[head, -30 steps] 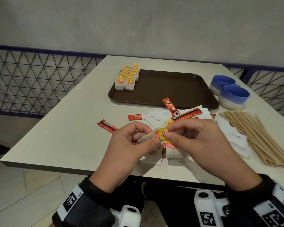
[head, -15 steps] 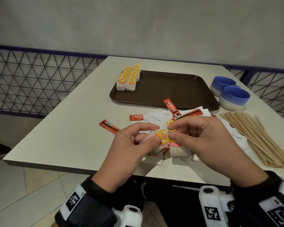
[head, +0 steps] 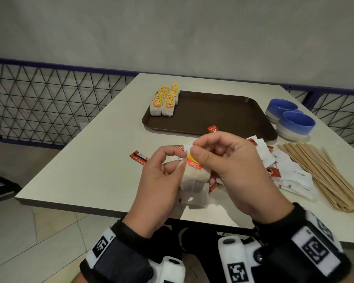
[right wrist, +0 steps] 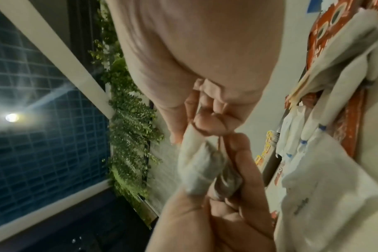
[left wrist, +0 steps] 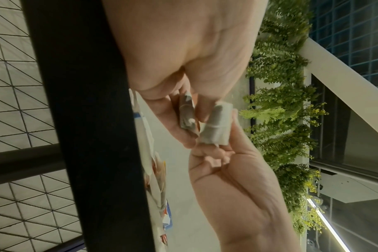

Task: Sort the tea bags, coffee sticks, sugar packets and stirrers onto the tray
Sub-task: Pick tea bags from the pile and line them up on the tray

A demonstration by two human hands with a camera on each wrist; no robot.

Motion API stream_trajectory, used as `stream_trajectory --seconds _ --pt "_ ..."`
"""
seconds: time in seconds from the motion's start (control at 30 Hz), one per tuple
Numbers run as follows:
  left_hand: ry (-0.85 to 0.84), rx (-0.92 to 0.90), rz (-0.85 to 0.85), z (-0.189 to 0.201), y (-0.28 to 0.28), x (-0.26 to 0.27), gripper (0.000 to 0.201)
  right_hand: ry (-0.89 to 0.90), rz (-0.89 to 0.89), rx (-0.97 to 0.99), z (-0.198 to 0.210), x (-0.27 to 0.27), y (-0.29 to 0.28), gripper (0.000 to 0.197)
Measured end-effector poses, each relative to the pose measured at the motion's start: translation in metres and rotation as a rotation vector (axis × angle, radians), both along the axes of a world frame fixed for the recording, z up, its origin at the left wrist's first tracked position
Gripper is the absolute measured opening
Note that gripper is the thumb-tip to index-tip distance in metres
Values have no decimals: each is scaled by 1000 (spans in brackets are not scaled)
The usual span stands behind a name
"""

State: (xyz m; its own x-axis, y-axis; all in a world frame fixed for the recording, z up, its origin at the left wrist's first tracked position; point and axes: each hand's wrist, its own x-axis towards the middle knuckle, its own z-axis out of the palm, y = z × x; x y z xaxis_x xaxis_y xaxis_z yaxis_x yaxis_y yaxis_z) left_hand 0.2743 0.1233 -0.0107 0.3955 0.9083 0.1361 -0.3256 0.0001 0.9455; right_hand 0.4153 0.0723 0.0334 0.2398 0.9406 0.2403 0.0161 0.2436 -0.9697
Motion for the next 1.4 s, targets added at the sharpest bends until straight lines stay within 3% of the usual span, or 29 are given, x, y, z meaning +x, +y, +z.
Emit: stream_trajectory --seconds 0.13,0.3,0.57,0.83,0.93,1.03,1.23,1.4 --pt "7 -3 16 1 1 -1 14 -75 -138 56 -6 -6 9 7" --pt "-153 -152 -65 4 3 -1 31 -124 -238 100 -8 -10 14 7" --pt "-25 -13 -124 0 0 -5 26 -231 -313 137 -9 -11 14 6" --pt "39 24 -97 -1 0 -5 35 -307 -287 83 -5 -1 6 2" --pt "55 27 -86 0 0 -4 37 -192 -237 -51 1 5 3 11" --pt "71 41 -73 -1 1 -4 37 16 -75 -226 2 10 0 22" --pt "100 68 -84 2 -2 -5 38 -163 -29 -287 3 15 -3 10" --pt "50 20 -72 1 -1 -6 40 -178 0 -231 14 18 -2 5"
